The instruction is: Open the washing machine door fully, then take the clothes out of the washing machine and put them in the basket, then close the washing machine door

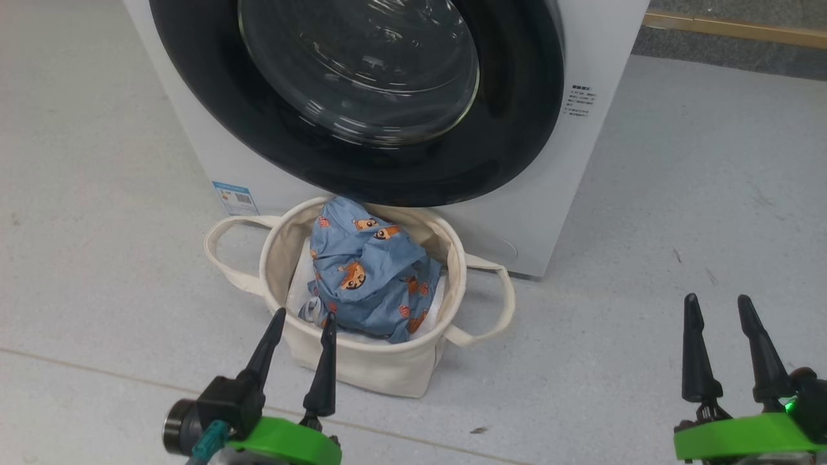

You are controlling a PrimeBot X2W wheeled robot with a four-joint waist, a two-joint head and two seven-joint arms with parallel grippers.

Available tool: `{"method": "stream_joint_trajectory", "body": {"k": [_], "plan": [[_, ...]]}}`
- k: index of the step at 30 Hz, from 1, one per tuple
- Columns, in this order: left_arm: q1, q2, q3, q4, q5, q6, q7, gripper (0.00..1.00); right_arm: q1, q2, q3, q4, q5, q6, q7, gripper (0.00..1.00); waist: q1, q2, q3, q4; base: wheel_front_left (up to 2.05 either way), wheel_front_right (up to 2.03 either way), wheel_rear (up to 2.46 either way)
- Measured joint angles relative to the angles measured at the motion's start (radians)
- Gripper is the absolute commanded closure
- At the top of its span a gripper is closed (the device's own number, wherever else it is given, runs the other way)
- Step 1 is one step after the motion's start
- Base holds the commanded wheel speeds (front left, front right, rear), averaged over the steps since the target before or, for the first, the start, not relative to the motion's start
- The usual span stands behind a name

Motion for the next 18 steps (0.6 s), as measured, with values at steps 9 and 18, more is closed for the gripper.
{"method": "stream_joint_trajectory", "body": {"k": [9, 18], "plan": [[0.000, 0.000, -0.002, 0.001, 0.000, 0.000, 0.000, 0.00, 0.000, 0.000, 0.000, 0.000, 0.000, 0.000, 0.000, 0.00, 0.0000, 0.0000, 0.001, 0.002, 0.00, 0.00, 0.00], [0.000, 0.000, -0.004, 0.004, 0.000, 0.000, 0.000, 0.00, 0.000, 0.000, 0.001, 0.005, 0.000, 0.000, 0.000, 0.00, 0.0000, 0.0000, -0.009, 0.001, 0.00, 0.00, 0.00]]}}
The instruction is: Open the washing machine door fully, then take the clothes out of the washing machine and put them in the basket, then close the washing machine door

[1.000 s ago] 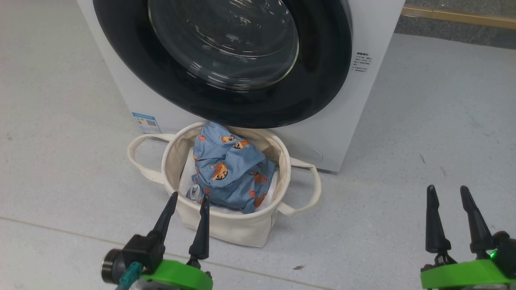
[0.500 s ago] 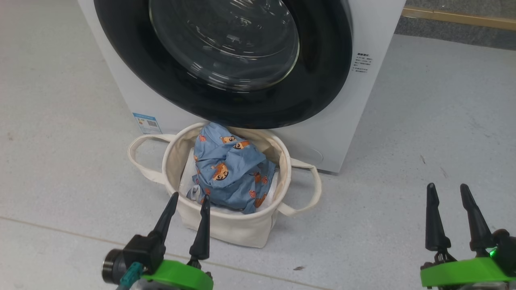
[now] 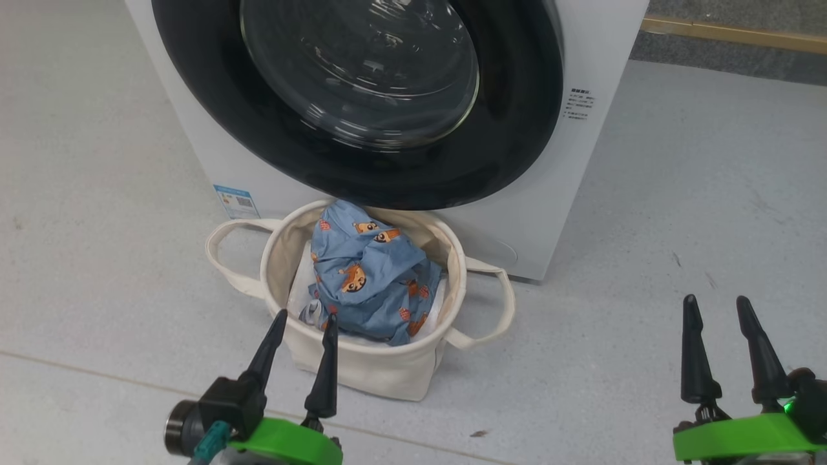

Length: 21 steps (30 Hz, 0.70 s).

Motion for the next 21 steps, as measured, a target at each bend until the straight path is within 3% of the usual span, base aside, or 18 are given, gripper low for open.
{"method": "stream_joint_trajectory", "body": {"k": [5, 6, 11, 17, 21], "plan": [[0.000, 0.000, -0.002, 0.005, 0.000, 0.000, 0.000, 0.00, 0.000, 0.000, 0.002, 0.000, 0.000, 0.000, 0.000, 0.00, 0.0000, 0.0000, -0.004, 0.000, 0.00, 0.00, 0.00], [0.000, 0.000, -0.003, 0.012, 0.000, -0.001, 0.001, 1.00, 0.000, 0.000, 0.002, 0.004, 0.000, 0.000, 0.000, 1.00, 0.0000, 0.0000, -0.004, 0.000, 0.00, 0.00, 0.00], [0.043, -0.001, -0.010, 0.086, -0.004, -0.001, 0.003, 1.00, 0.024, 0.004, 0.007, 0.086, 0.003, 0.000, 0.001, 1.00, 0.0000, 0.0000, -0.004, 0.000, 0.00, 0.00, 0.00], [0.058, 0.000, -0.004, 0.087, -0.074, -0.002, 0.016, 1.00, 0.028, 0.005, 0.009, 0.095, 0.073, 0.000, 0.011, 1.00, 0.0018, 0.0000, -0.010, -0.002, 0.00, 0.00, 0.00], [0.058, 0.001, 0.005, 0.087, -0.121, -0.009, 0.027, 1.00, 0.027, 0.004, 0.010, 0.102, 0.121, 0.000, 0.025, 1.00, 0.0003, 0.0000, -0.010, -0.002, 0.00, 0.00, 0.00]]}}
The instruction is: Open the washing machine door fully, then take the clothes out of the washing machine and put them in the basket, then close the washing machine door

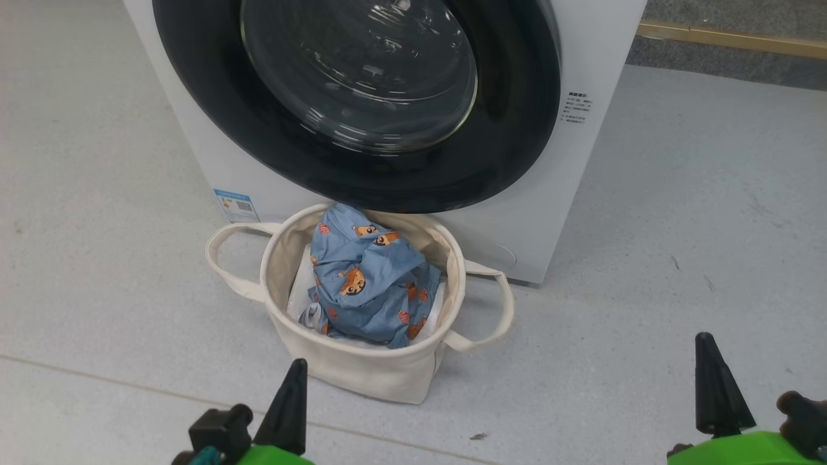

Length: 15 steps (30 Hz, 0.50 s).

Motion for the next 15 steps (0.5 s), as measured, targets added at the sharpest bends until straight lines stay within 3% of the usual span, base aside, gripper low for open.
{"method": "stream_joint_trajectory", "body": {"k": [15], "plan": [[0.000, 0.004, 0.028, -0.001, -0.164, -0.017, 0.029, 1.00, -0.007, -0.001, 0.004, 0.019, 0.164, 0.000, 0.030, 1.00, -0.0001, 0.0000, -0.006, -0.003, 0.00, 0.00, 0.00]]}}
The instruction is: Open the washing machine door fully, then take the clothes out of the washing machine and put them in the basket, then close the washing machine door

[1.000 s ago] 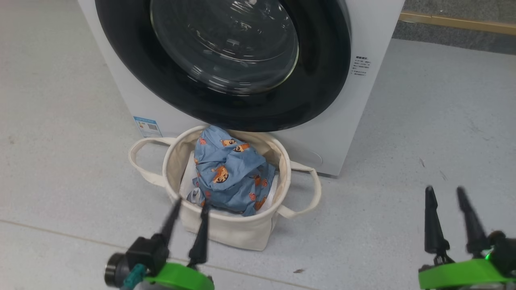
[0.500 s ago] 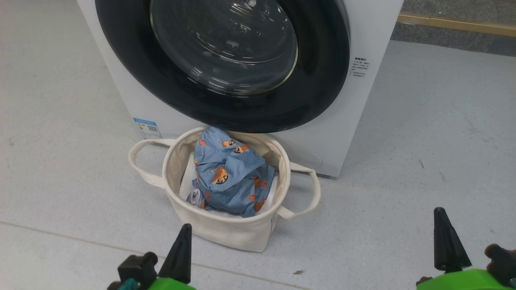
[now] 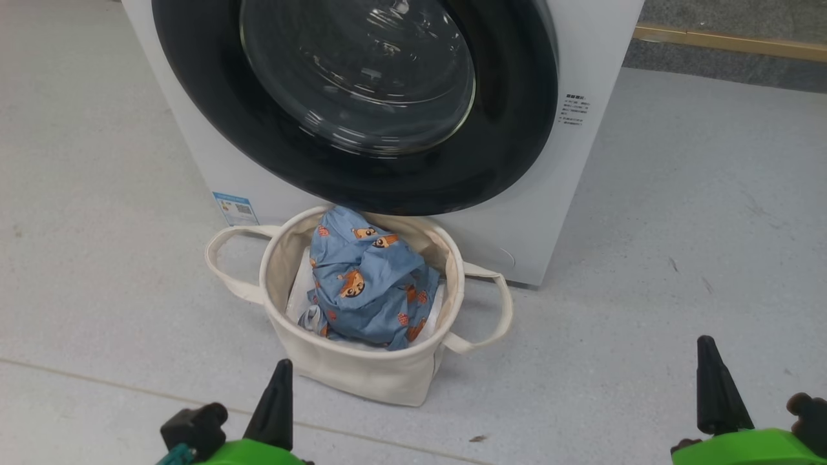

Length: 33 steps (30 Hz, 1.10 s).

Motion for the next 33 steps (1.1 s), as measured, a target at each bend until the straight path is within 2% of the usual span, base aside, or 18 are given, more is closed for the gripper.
{"method": "stream_joint_trajectory", "body": {"k": [33], "plan": [[0.000, 0.008, 0.083, -0.020, -0.384, -0.036, 0.085, 1.00, -0.043, -0.005, 0.003, 0.047, 0.389, 0.000, 0.097, 1.00, -0.0001, 0.0000, -0.016, -0.006, 0.00, 0.00, 0.00]]}}
